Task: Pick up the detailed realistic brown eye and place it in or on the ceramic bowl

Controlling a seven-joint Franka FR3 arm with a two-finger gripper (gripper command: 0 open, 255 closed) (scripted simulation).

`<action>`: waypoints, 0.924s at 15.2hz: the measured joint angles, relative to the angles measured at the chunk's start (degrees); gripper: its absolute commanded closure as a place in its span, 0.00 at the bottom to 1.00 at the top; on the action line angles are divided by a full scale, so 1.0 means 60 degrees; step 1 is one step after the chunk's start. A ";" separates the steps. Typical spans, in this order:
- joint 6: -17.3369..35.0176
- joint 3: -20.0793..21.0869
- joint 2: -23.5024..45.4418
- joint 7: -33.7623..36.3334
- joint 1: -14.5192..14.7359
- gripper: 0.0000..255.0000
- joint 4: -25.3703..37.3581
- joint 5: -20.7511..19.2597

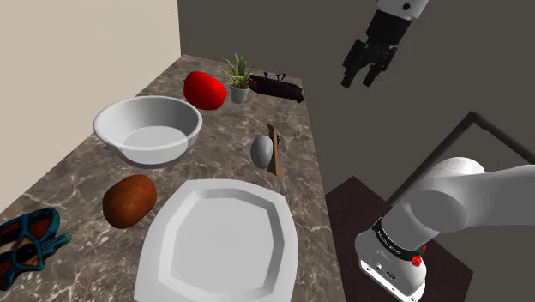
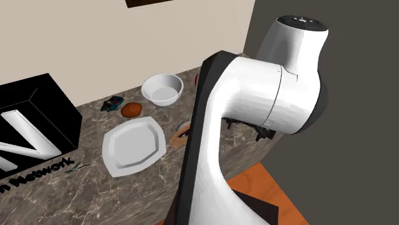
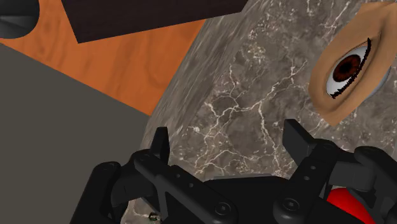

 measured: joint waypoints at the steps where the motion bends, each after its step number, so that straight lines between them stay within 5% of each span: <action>1: 0.0000 0.0000 0.0000 0.0000 0.0000 0.00 0.0000 0.0000; 14: 0.2380 0.2098 -0.0119 0.2040 0.0947 0.00 -0.1915 0.2088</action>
